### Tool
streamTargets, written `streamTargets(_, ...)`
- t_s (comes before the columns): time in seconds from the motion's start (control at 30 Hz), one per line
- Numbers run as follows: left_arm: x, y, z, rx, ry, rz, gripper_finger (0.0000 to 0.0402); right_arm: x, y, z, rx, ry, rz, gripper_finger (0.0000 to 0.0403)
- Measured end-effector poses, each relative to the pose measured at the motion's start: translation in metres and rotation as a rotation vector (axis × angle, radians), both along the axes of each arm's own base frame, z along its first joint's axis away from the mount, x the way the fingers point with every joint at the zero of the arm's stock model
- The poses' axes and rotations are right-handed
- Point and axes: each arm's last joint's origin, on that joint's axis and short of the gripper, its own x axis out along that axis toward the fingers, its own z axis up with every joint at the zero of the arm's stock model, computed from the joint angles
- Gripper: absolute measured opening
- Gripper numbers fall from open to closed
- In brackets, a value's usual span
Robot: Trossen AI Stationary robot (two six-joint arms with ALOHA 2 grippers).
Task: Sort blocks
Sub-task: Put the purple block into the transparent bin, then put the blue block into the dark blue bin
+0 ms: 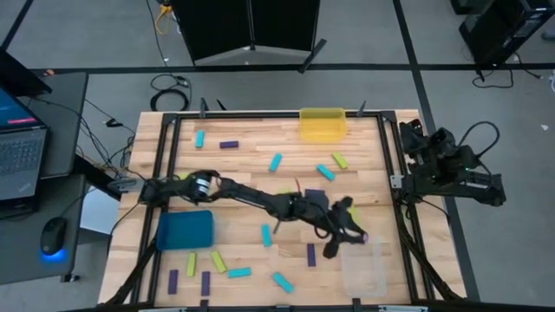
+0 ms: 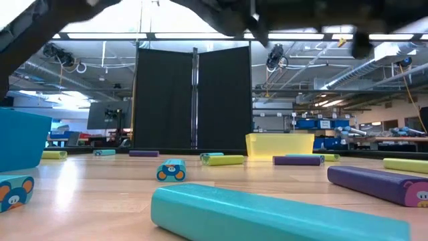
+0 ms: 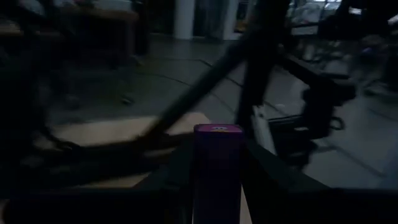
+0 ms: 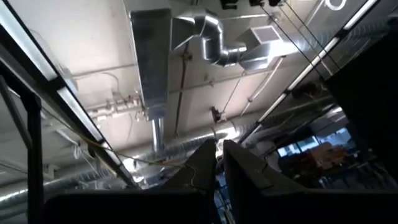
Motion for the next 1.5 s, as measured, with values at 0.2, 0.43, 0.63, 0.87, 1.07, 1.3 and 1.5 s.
streamTargets(0.2, 0.019, -0.01, -0.011, -0.125, 0.012, -0.103, 0.0101, 0.015, -0.002, -0.003, 0.011, 0.079, 0.001, 0.0044)
streamTargets(0.43, 0.024, -0.015, -0.028, -0.164, 0.111, -0.141, 0.0136, 0.028, -0.003, -0.007, 0.04, 0.137, 0.019, 0.0044)
streamTargets(0.63, 0.022, -0.016, -0.031, -0.155, 0.163, -0.204, 0.0284, 0.031, -0.003, -0.006, 0.022, 0.133, 0.047, 0.0044)
streamTargets(0.87, 0.02, -0.007, -0.021, -0.083, 0.183, -0.185, 0.0316, 0.032, -0.002, -0.006, 0.001, 0.143, 0.056, 0.0044)
streamTargets(1.07, 0.004, 0.003, 0.033, 0.139, 0.164, -0.064, 0.0266, 0.042, -0.003, -0.015, 0.011, 0.256, 0.066, 0.0044)
streamTargets(1.3, -0.013, 0.016, 0.084, 0.236, 0.114, 0.048, 0.0203, 0.074, -0.008, -0.019, 0.061, 0.565, 0.02, 0.0045)
streamTargets(1.5, -0.032, 0.03, 0.113, 0.319, 0.121, 0.198, 0.0161, 0.09, -0.016, -0.002, 0.011, 0.693, -0.134, 0.0053)
